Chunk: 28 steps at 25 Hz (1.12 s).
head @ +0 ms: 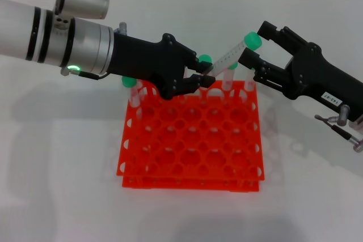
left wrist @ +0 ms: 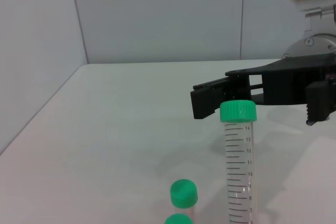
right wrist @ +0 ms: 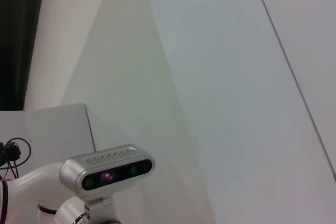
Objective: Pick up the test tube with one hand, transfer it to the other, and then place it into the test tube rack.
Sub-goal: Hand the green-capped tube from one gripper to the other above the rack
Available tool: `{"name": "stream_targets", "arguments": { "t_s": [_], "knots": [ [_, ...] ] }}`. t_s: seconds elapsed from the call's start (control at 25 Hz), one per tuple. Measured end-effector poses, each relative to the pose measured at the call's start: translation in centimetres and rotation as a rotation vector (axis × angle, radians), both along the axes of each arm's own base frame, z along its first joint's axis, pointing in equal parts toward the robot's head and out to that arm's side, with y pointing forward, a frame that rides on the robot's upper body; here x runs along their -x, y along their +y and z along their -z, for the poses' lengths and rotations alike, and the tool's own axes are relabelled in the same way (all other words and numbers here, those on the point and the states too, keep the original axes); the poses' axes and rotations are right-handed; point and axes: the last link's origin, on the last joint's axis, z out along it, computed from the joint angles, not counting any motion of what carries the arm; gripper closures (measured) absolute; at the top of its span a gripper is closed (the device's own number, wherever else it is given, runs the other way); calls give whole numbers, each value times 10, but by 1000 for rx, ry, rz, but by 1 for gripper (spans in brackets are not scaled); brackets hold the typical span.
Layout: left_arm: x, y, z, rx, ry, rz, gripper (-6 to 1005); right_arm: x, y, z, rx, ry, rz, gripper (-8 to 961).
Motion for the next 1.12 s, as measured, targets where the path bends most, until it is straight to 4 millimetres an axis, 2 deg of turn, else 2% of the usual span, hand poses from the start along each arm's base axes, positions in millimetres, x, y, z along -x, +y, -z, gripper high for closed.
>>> {"name": "stream_targets", "arguments": {
  "t_s": [0.48, 0.72, 1.04, 1.12],
  "knots": [
    [-4, 1, 0, 0, -11, 5, 773, 1, -2, 3, 1, -1, 0, 96],
    [-4, 1, 1, 2, -11, 5, 771, 1, -2, 2, -1, 4, -3, 209],
    [-4, -1, 2, 12, -4, 11, 769, 1, -1, 2, -2, 0, 0, 203],
    [-4, -1, 3, 15, -1, 14, 768, 1, 0, 3, -1, -1, 1, 245]
  ]
}}
